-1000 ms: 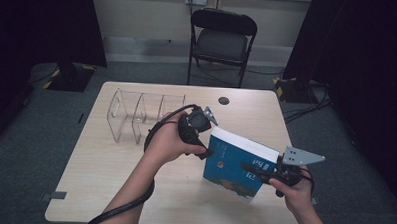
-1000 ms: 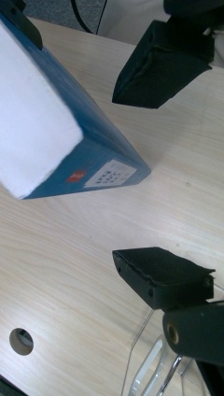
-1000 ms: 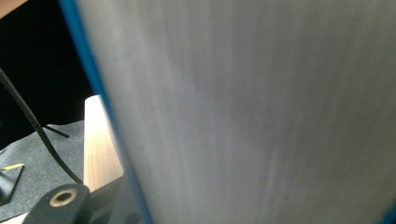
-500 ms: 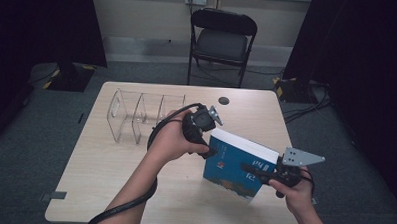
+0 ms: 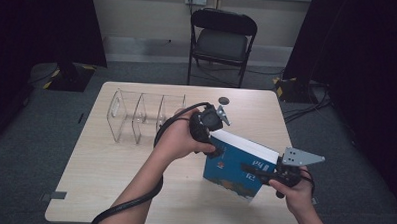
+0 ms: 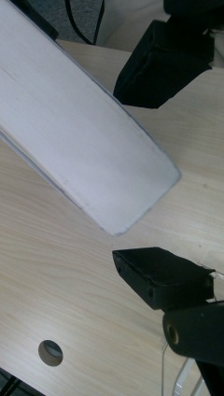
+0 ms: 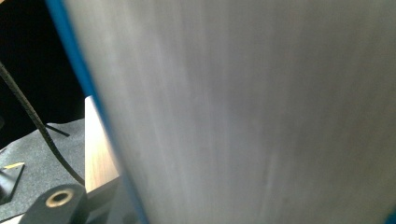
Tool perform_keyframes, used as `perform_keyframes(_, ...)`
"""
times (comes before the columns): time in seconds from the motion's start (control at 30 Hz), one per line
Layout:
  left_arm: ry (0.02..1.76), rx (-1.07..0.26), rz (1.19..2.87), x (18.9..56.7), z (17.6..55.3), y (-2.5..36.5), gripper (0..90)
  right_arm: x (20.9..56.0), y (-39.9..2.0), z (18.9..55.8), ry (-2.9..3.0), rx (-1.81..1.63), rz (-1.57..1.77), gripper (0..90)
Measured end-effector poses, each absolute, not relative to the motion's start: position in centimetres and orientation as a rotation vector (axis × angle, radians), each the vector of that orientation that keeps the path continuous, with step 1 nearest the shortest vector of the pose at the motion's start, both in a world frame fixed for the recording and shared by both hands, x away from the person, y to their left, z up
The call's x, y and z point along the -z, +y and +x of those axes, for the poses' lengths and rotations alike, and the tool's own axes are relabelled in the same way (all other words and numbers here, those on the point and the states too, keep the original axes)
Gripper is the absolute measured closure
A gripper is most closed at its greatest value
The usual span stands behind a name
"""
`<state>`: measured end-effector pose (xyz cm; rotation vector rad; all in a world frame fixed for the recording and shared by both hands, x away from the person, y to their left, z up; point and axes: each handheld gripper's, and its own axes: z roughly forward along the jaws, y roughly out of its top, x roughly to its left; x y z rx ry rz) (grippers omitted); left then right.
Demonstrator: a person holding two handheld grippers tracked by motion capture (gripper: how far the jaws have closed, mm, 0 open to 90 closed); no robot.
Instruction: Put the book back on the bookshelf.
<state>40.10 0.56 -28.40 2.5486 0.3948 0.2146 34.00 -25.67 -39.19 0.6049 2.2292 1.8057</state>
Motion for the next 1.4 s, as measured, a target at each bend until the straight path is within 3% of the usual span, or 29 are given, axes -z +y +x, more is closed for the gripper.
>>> perform_keyframes(0.9,0.238,-0.187,2.591,28.8,39.9,-2.3,18.7,39.4,-25.8,34.0,2.261,-1.771,0.612,56.6)
perform_keyframes(1.07,0.216,-0.188,2.618,28.6,40.0,-2.2,25.2,39.7,-25.9,34.0,2.270,-1.755,0.616,52.9)
perform_keyframes(1.4,0.200,-0.150,2.646,28.2,39.2,-1.6,38.9,41.8,-27.0,33.7,2.275,-1.721,0.598,36.7)
